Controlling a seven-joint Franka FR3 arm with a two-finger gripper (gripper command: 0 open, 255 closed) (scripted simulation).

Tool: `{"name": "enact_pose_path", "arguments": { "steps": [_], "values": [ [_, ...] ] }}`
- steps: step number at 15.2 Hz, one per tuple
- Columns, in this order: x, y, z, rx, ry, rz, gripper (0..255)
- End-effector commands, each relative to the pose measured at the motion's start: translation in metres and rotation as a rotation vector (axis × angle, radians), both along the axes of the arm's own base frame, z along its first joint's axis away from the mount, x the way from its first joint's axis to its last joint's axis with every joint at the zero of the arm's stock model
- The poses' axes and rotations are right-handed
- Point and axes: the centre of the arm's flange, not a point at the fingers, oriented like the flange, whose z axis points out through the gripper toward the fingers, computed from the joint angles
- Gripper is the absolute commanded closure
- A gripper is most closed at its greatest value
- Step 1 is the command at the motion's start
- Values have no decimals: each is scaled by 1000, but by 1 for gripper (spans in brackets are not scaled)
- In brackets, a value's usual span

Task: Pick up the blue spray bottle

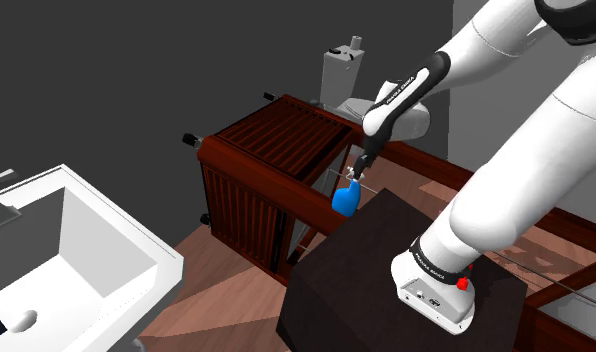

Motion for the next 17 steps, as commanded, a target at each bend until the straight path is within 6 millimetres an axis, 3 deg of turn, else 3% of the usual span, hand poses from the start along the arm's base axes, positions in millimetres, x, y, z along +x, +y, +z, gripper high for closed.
{"name": "enact_pose_path", "arguments": {
  "steps": [1, 5, 7, 8, 17],
  "values": [
    [2, -3, -12, -3, -1, 1, 0],
    [2, -3, -37, -3, -1, 1, 0],
    [2, -3, -37, -3, -1, 1, 0],
    [1, -4, -37, -3, -1, 1, 255],
    [2, -3, -37, -3, -1, 1, 255]
  ]
}}
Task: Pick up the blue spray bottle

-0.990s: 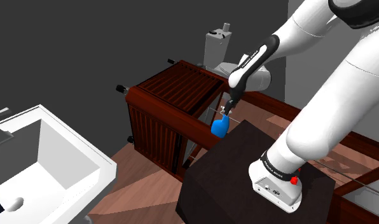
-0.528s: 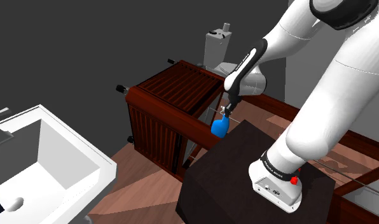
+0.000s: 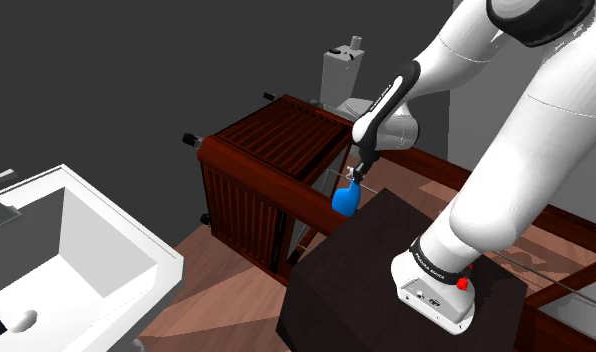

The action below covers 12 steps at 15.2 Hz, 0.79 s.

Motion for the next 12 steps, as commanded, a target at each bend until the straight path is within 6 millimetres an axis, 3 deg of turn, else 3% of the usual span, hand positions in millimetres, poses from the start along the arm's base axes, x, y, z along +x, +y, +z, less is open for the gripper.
{"name": "enact_pose_path", "arguments": {
  "steps": [1, 12],
  "values": [
    [0, 0, 5, 0, 1, 0, 255],
    [0, 0, 63, 0, 1, 0, 255]
  ]
}}
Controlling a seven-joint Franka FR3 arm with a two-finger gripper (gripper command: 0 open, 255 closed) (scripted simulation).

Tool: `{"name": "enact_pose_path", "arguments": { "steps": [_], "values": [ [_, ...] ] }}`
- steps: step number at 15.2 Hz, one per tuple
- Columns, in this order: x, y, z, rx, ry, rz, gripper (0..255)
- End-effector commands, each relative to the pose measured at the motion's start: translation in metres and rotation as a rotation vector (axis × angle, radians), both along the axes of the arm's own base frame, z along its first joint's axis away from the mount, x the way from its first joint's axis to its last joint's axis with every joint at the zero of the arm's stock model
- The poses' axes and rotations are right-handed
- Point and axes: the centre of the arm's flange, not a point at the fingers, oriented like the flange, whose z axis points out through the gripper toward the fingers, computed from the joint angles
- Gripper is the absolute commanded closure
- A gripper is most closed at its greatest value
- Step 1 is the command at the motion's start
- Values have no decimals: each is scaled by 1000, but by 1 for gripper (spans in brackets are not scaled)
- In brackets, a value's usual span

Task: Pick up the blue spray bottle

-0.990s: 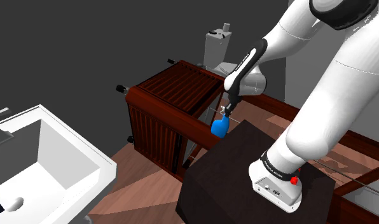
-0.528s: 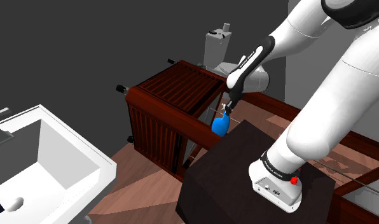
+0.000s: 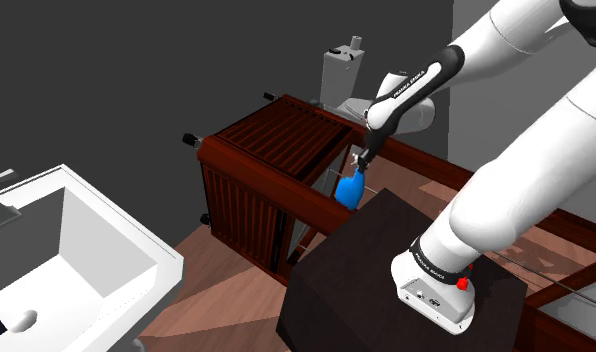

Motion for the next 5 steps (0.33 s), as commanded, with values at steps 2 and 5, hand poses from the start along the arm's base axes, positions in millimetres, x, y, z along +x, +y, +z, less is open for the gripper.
{"name": "enact_pose_path", "arguments": {
  "steps": [2, 5],
  "values": [
    [-1, -1, 15, 0, 1, 0, 255],
    [-1, -1, 21, 0, 1, 0, 255]
  ]
}}
